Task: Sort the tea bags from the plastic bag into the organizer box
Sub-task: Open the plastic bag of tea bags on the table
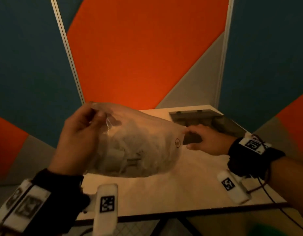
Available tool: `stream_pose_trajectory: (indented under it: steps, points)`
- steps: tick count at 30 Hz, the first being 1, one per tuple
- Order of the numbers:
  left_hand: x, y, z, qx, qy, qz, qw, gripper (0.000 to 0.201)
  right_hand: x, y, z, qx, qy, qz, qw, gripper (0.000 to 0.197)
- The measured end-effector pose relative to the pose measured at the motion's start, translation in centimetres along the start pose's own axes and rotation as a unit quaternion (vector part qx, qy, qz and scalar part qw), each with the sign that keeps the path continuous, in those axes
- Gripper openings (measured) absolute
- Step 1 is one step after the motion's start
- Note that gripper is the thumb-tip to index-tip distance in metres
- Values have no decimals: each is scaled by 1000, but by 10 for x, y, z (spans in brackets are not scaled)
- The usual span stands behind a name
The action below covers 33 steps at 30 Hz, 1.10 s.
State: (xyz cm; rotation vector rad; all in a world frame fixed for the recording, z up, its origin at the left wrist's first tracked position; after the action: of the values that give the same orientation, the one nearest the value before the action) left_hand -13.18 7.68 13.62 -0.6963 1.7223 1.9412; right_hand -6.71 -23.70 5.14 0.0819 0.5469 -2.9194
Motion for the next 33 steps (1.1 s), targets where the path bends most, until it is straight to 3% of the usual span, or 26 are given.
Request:
stream_pose_trajectory:
  steps: [2, 5, 8, 10, 13, 16, 19, 24, 27, 29, 31, 33]
  points:
    - [-1, -13, 5, 30, 18, 26, 999, 24, 4, 13, 1, -122, 26, -32, 992, 52]
    - [-4, -42, 8, 62, 53, 59, 995, 25, 2, 29, -5, -335, 13, -100, 937, 74]
    - [-12, -78, 1, 89, 66, 93, 989, 25, -12, 42, -16, -430, -27, -122, 894, 73]
    - [-23, -106, -3, 97, 73, 107, 987, 25, -28, 50, -23, -446, -38, -108, 888, 51]
    - [-47, -157, -4, 99, 78, 132, 983, 26, -53, 67, -23, -415, -6, -89, 905, 19]
    - [-76, -201, -6, 73, 60, 171, 981, 29, -70, 89, -8, -411, 37, -94, 906, 17]
    - [-97, -223, -14, 52, 49, 197, 978, 28, -77, 104, 12, -447, 85, -97, 885, 20]
    - [-102, -235, -28, 34, 40, 263, 963, 21, -73, 109, 40, -477, 161, -91, 859, 11]
    - [-103, -231, -27, 24, 39, 310, 950, 15, -60, 101, 52, -464, 169, -88, 865, 9]
    - [-106, -221, -28, -46, 76, 290, 953, 32, -52, 97, 52, -452, 163, -85, 873, 8]
    - [-108, -187, -51, -151, 102, 192, 964, 38, -47, 94, 45, -442, 151, -82, 880, 8]
    - [-102, -142, -104, -194, 14, 61, 979, 24, -40, 92, 37, -438, 148, -85, 882, 8]
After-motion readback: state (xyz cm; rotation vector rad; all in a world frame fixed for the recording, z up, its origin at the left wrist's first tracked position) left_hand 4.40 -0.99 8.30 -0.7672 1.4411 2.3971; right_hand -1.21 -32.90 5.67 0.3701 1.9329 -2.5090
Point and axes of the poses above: each hand's wrist, its own x-axis away from the middle knuckle, its own z-axis out of the back of the hand, y = z × x, the point moved 5 cm from there along -x, towards the middle knuckle, and after that the axes turned 3 degrees about x, right-handed, at the moved point
